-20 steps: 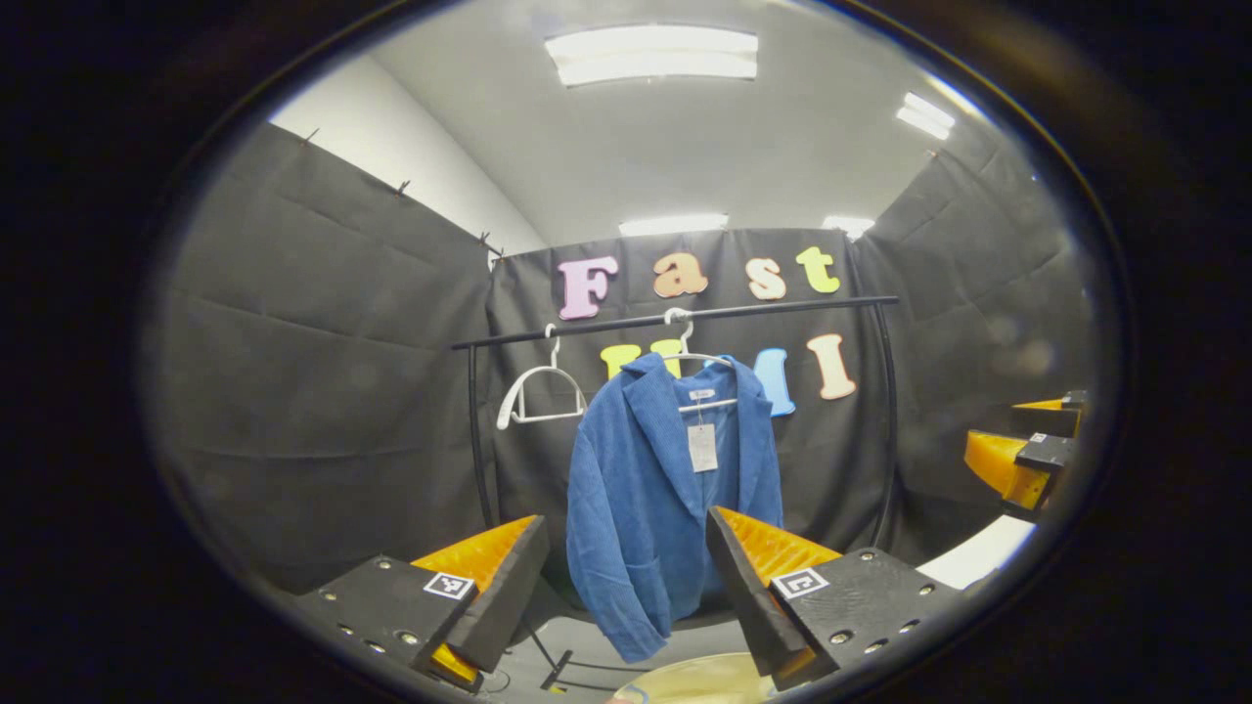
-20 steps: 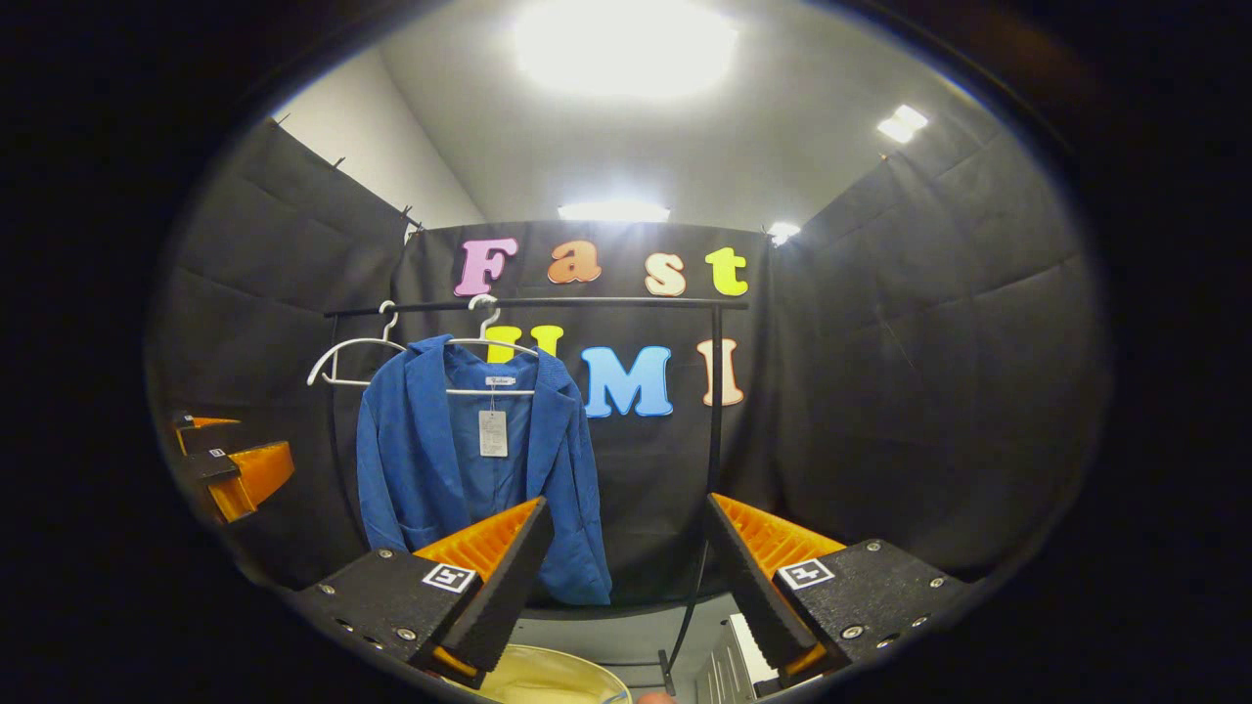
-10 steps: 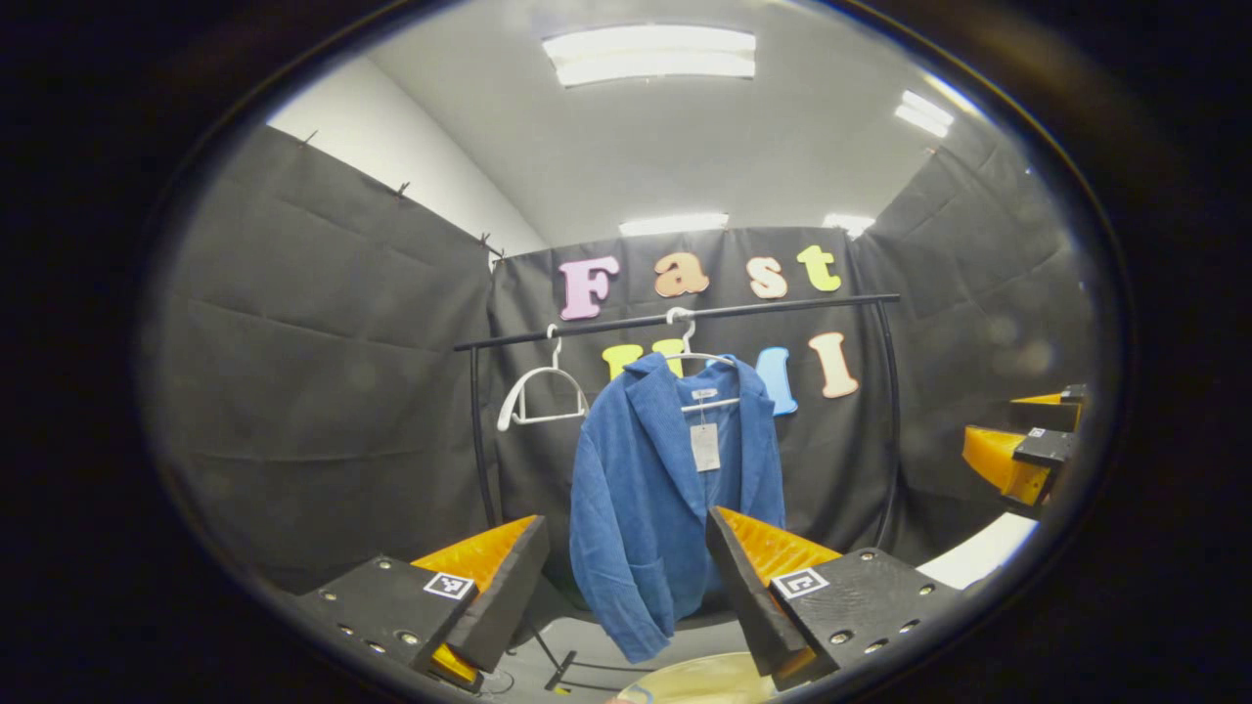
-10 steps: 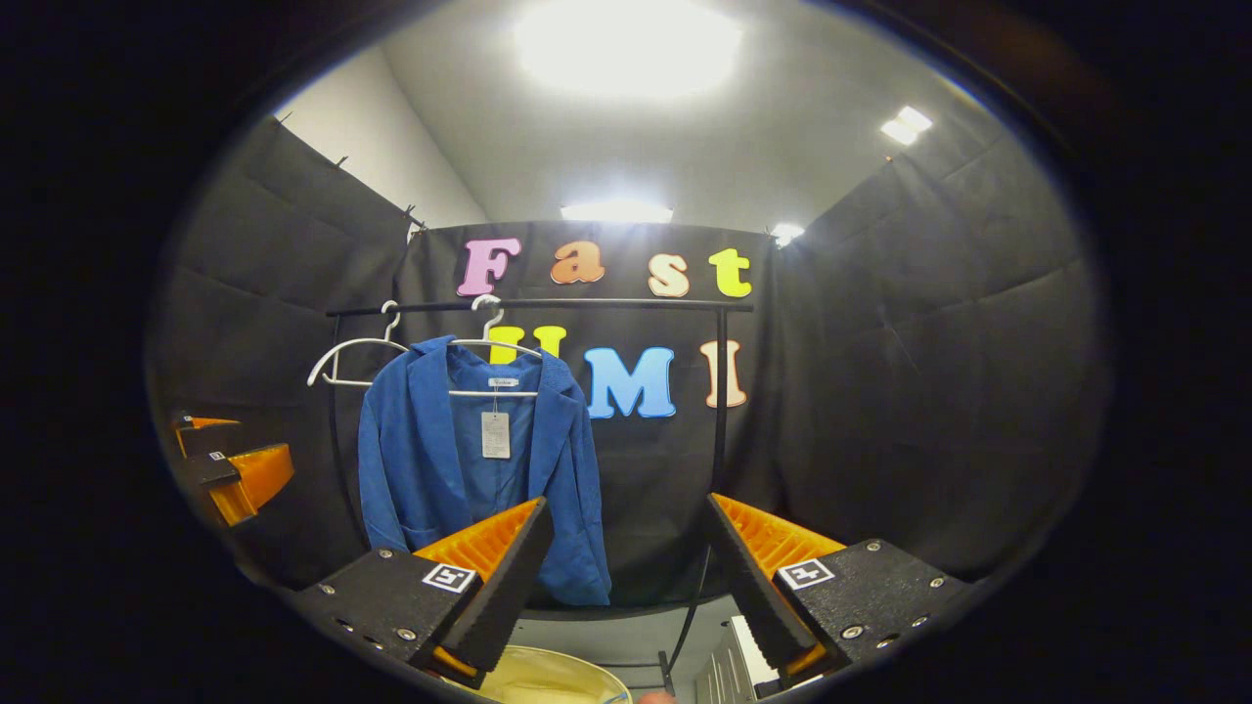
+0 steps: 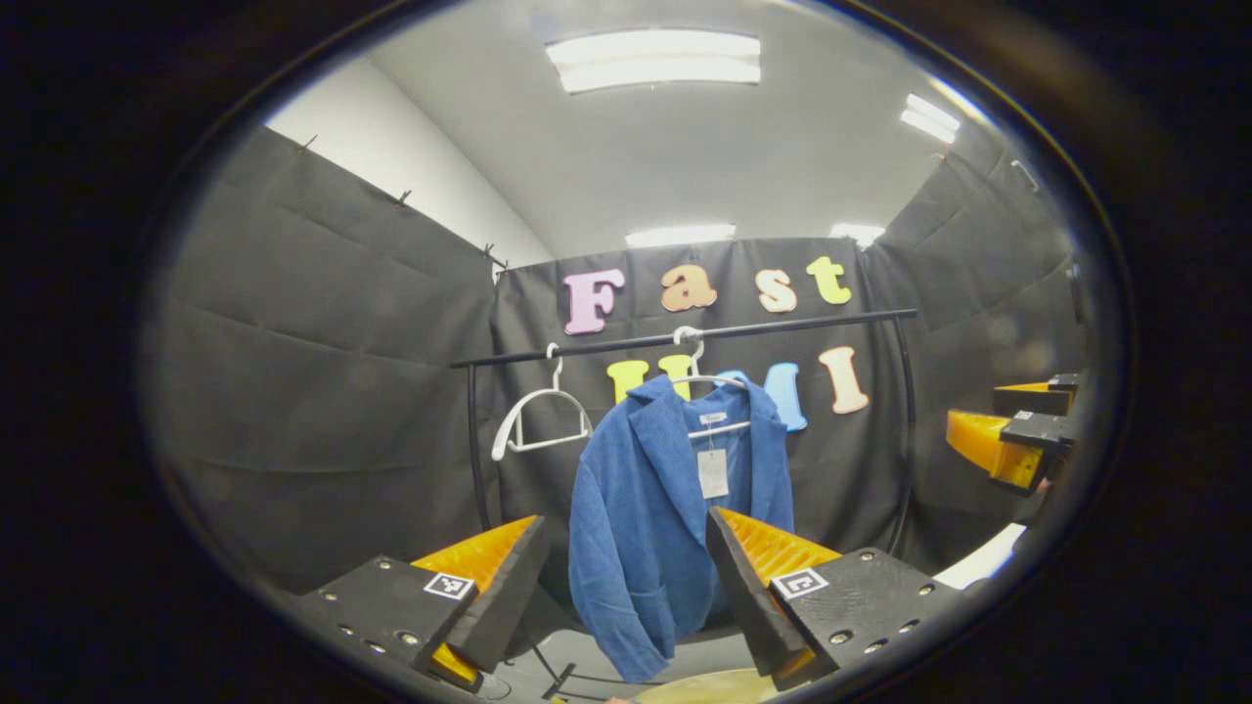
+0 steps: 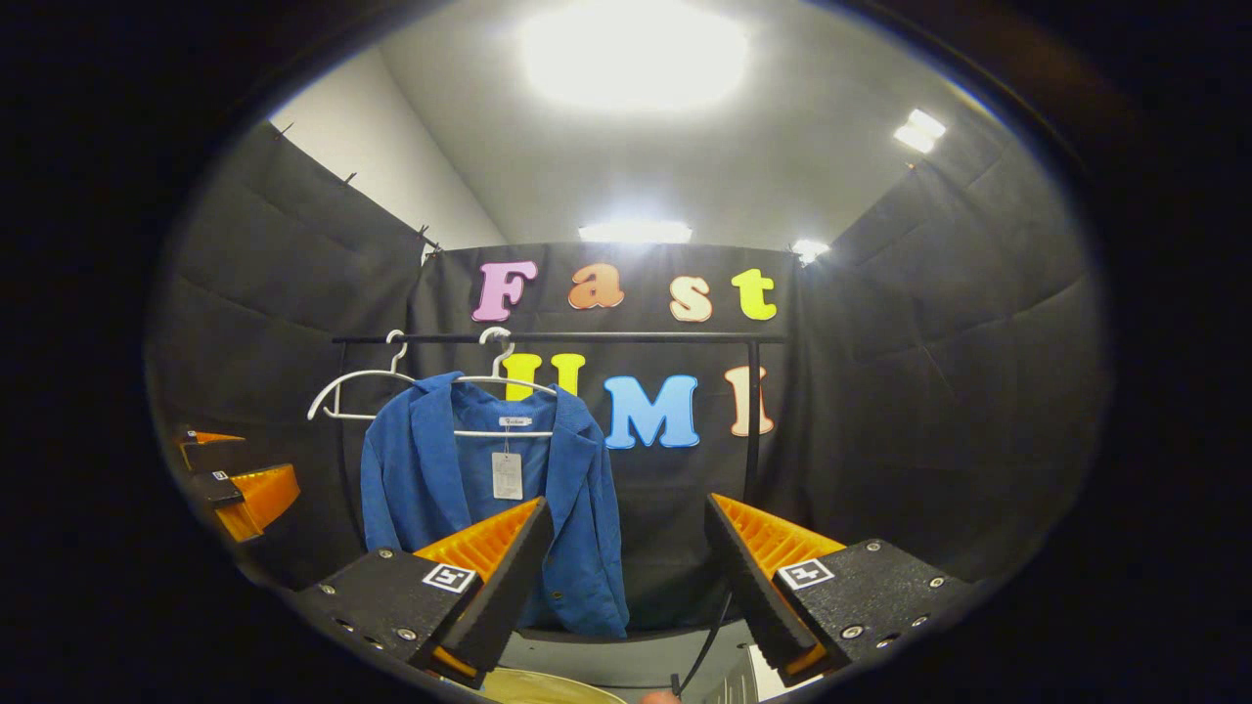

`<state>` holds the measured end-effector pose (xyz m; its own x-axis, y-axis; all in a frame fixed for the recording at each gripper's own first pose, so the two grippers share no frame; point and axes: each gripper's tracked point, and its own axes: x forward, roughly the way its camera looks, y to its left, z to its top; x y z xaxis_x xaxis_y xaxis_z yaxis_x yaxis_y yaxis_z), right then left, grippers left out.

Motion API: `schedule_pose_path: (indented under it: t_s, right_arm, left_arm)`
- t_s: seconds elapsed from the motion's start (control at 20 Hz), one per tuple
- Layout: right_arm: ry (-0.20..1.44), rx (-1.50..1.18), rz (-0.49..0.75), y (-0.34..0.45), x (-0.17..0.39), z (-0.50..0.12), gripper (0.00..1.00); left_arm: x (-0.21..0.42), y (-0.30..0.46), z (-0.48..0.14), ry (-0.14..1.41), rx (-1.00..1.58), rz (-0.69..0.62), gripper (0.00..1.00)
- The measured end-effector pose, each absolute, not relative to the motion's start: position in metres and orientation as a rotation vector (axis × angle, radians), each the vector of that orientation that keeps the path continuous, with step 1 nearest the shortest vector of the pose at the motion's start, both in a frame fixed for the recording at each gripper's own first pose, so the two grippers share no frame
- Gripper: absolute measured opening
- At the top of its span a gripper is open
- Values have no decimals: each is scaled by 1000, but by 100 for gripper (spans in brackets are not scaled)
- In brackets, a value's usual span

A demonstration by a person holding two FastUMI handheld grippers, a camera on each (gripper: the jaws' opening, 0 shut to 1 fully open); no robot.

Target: Grasp the clothes on the hanger with both hands and then place them into the laundry hamper below.

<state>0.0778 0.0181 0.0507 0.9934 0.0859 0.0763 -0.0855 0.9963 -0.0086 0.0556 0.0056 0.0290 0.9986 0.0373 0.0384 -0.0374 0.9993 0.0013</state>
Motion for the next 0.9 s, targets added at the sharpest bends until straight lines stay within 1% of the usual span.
schedule_pose_path:
  t_s: [0.2, 0.65, 0.9]
  right_arm:
    - [-95, 8, 115, 19, 118, 66, 96]
    - [-88, 48, 197, 38, 207, 74, 96]
    - [-85, 59, 258, 57, 247, 71, 96]
  left_arm:
    - [93, -2, 40, -42, -6, 42, 92]
    - [167, -15, 47, -30, 9, 96, 92]
    - [206, -24, 44, -28, 13, 124, 92]
